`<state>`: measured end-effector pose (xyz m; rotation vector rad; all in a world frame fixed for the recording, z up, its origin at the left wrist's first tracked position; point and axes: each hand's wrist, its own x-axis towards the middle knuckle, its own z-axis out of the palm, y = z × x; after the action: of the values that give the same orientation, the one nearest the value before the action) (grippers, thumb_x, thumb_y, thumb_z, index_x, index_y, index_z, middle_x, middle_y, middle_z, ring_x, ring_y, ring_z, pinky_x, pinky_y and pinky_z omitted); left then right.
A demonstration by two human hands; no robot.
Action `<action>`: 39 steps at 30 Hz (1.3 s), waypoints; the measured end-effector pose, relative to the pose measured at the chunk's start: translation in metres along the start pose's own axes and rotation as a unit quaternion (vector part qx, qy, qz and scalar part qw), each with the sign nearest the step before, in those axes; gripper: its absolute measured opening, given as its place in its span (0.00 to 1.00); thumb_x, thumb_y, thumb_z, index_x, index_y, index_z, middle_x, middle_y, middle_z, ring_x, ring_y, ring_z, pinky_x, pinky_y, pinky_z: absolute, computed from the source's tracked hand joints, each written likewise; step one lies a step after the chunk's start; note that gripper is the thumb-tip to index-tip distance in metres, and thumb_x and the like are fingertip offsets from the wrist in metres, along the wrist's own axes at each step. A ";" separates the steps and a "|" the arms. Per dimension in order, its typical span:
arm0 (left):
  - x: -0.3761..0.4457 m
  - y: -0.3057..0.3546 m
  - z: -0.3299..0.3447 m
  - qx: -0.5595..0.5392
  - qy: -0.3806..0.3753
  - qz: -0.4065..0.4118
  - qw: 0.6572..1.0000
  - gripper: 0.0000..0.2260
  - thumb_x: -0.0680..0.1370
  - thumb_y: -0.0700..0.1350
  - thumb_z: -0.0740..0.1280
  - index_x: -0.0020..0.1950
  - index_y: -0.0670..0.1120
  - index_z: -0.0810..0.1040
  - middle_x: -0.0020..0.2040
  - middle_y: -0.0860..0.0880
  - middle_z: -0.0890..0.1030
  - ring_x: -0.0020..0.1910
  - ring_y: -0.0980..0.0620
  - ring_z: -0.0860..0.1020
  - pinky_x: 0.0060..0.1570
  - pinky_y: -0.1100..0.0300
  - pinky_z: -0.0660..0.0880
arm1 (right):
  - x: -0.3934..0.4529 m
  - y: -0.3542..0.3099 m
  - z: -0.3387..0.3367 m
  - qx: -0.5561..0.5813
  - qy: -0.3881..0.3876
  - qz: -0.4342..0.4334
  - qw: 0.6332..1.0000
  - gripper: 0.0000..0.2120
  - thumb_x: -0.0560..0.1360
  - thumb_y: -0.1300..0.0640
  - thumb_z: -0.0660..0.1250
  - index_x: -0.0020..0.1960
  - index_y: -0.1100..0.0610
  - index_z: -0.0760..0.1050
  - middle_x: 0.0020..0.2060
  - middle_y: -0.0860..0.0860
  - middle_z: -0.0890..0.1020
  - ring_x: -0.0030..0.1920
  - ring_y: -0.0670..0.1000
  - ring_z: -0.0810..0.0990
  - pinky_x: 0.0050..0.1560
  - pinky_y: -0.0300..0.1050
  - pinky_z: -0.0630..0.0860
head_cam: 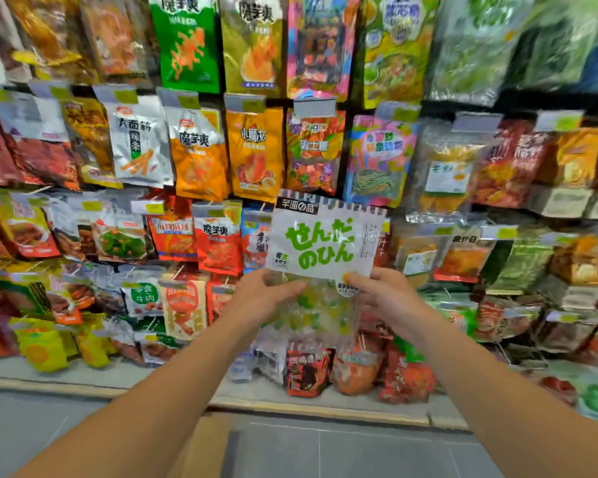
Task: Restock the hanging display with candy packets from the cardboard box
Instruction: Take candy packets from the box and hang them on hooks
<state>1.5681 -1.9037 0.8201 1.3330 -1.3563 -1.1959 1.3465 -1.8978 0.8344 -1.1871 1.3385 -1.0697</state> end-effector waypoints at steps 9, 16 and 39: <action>0.089 0.100 0.069 -0.054 0.014 0.077 0.995 0.33 0.66 0.55 0.79 0.58 0.34 0.72 0.49 0.39 0.78 0.53 0.46 0.80 0.44 0.52 0.77 | 0.067 -0.096 -0.093 -0.061 0.055 -0.077 0.994 0.07 0.76 0.51 0.72 0.51 0.52 0.82 0.41 0.46 0.84 0.38 0.47 0.81 0.44 0.47 0.80; 0.177 0.169 0.094 -0.065 0.004 0.147 0.987 0.11 0.71 0.45 0.76 0.52 0.47 0.81 0.46 0.49 0.85 0.43 0.51 0.84 0.38 0.56 0.80 | 0.142 -0.162 -0.126 -0.069 0.122 -0.141 0.980 0.09 0.77 0.54 0.71 0.55 0.55 0.81 0.45 0.50 0.84 0.40 0.48 0.79 0.38 0.44 0.77; 0.315 0.324 0.180 0.068 -0.093 0.294 0.949 0.07 0.75 0.41 0.73 0.43 0.53 0.79 0.31 0.64 0.82 0.31 0.68 0.79 0.29 0.74 0.71 | 0.226 -0.313 -0.303 -0.141 0.290 -0.261 0.910 0.39 0.73 0.57 0.75 0.76 0.54 0.56 0.55 0.52 0.72 0.50 0.52 0.77 0.57 0.54 0.79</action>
<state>1.3206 -2.2179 1.0962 0.8169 -1.8339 -0.8382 1.0742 -2.1619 1.1454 -1.5697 1.7153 -1.7572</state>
